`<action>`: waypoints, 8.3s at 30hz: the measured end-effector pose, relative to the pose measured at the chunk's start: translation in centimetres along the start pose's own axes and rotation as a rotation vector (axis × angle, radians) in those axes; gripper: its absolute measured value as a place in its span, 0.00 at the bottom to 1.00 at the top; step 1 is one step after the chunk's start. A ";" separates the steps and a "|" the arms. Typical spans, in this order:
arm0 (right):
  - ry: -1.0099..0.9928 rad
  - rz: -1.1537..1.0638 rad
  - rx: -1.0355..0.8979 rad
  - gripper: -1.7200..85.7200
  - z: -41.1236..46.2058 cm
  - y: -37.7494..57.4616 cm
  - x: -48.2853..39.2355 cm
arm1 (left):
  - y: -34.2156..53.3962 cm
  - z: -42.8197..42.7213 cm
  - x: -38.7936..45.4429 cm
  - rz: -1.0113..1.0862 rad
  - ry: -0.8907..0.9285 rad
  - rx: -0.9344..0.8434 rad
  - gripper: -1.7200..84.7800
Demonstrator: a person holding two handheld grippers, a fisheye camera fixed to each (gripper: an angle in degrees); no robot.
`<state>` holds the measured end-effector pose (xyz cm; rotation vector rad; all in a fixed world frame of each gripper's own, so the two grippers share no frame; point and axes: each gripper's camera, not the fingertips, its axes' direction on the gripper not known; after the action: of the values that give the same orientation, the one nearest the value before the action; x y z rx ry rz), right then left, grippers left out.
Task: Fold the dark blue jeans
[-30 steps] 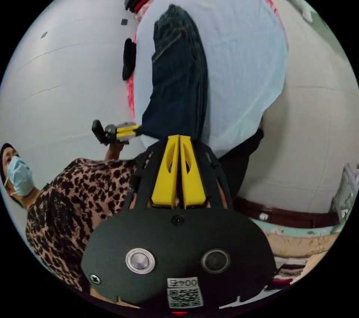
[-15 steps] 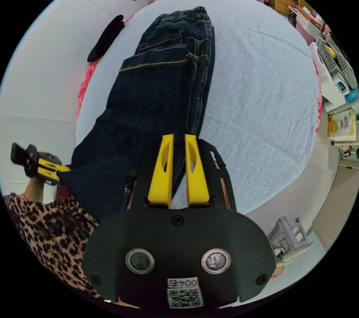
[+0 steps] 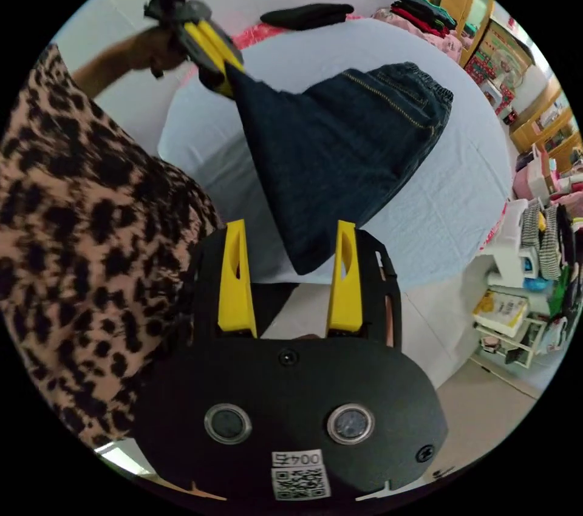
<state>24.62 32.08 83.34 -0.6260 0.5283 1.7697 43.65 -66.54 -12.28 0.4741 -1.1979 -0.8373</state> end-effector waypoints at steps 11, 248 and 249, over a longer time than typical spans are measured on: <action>0.105 0.057 0.128 0.06 -9.5 -5.1 4.3 | -2.4 -9.3 -0.2 0.079 -0.068 0.014 0.03; -0.440 0.610 0.216 0.05 -2.2 5.3 39.9 | 33.1 -5.3 -16.9 -0.641 0.164 0.527 0.08; -0.452 0.638 0.199 0.05 -1.0 5.4 40.0 | 33.3 -5.0 -17.3 -0.648 0.174 0.520 0.07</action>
<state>10.36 58.96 56.72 0.1151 0.6144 2.3268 56.62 -32.91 -0.61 1.3833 -1.1017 -0.9944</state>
